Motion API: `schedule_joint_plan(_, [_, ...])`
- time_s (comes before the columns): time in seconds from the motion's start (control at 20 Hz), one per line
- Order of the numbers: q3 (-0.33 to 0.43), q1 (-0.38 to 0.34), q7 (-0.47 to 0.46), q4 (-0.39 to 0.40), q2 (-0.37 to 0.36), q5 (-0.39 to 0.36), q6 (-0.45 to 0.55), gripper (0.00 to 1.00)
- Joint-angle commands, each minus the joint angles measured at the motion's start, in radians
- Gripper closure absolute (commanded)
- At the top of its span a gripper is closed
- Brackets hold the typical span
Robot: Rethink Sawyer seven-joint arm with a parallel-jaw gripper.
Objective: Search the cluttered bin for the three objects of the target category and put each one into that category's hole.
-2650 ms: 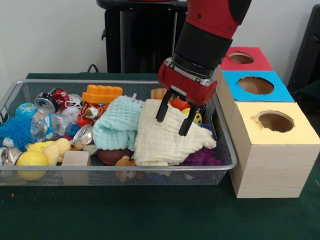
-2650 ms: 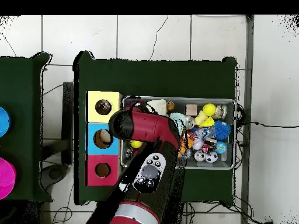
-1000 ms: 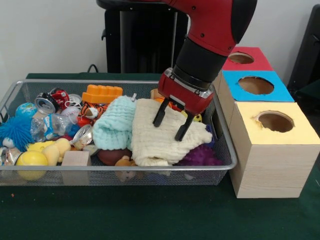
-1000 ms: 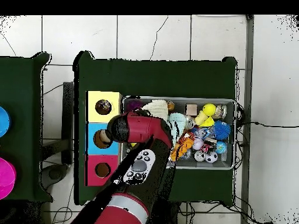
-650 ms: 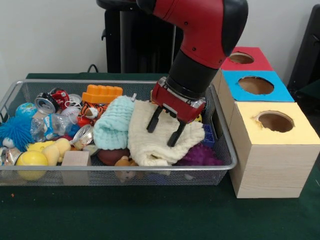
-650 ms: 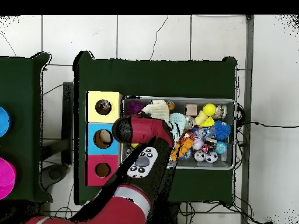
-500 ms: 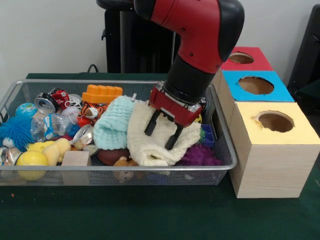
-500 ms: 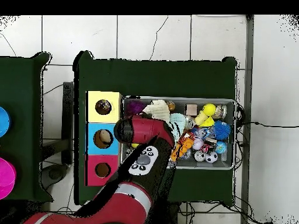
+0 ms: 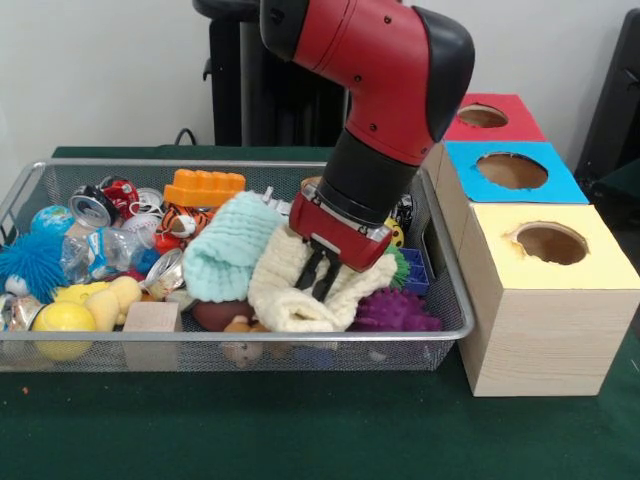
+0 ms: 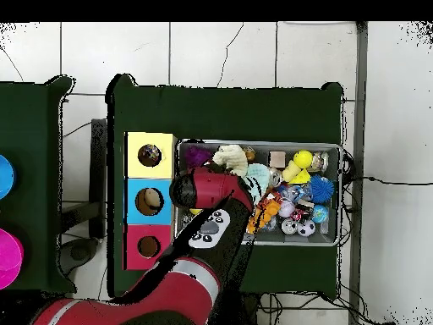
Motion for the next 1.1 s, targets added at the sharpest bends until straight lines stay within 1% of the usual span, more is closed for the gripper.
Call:
schedule_joint_plan(0.05, [0.036, -0.009, 0.112, -0.005, 0.067, -0.004, 0.026, 1.00])
schedule_joint_plan(0.15, [0.005, 0.012, 0.121, 0.007, 0.044, -0.004, 0.044, 1.00])
schedule_joint_plan(0.2, [-0.032, 0.033, 0.125, 0.013, 0.027, -0.010, 0.052, 1.00])
schedule_joint_plan(0.3, [-0.128, 0.086, 0.117, 0.030, -0.028, -0.036, 0.090, 1.00])
schedule_joint_plan(0.4, [-0.244, 0.144, 0.101, 0.023, -0.063, -0.062, 0.137, 1.00])
schedule_joint_plan(0.45, [-0.287, 0.162, 0.089, 0.013, -0.070, -0.074, 0.153, 1.00])
schedule_joint_plan(0.55, [-0.343, 0.187, 0.068, 0.004, -0.082, -0.096, 0.168, 1.00])
schedule_joint_plan(0.7, [-0.373, 0.197, 0.047, 0.001, -0.101, -0.121, 0.173, 1.00])
schedule_joint_plan(1.1, [-0.436, 0.227, 0.067, 0.027, -0.115, -0.145, 0.174, 1.00])
